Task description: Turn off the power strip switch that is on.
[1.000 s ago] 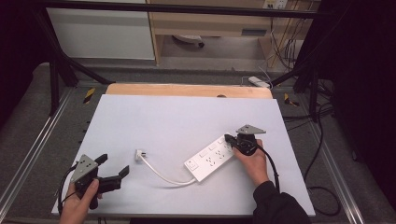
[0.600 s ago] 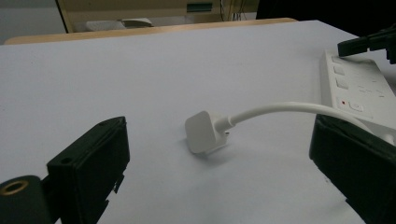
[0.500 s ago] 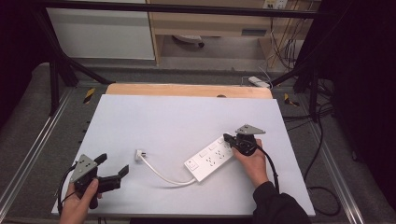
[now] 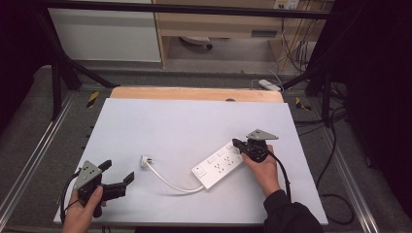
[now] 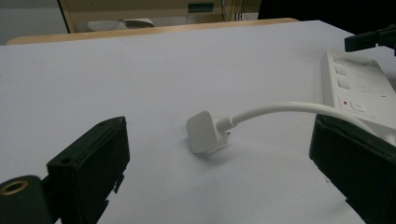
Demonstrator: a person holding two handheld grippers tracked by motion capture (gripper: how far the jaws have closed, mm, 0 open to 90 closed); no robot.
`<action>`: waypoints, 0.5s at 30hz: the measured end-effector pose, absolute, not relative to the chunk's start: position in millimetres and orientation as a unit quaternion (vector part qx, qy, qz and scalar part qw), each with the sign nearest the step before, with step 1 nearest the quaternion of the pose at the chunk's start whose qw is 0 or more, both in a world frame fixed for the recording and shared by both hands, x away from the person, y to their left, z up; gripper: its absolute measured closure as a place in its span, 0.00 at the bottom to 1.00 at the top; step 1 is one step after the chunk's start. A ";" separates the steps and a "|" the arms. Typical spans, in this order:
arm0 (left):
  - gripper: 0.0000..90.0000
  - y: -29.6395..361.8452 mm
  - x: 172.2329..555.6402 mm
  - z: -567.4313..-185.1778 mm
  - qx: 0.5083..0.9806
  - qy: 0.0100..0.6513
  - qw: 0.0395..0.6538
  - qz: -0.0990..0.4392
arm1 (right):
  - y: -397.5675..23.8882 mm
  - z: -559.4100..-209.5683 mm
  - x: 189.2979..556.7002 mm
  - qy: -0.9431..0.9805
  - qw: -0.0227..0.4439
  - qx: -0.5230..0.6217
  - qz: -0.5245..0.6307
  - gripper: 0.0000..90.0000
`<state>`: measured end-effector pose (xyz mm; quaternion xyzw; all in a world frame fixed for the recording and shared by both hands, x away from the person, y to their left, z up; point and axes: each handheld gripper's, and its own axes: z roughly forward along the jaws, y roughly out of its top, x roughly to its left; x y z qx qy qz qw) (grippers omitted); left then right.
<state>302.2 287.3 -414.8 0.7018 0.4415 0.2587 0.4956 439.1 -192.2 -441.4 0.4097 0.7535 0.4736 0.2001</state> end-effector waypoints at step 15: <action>0.06 288.2 303.9 -416.0 0.698 0.449 0.494 0.259 | -200.7 -418.0 433.6 0.727 0.204 0.424 0.500 0.61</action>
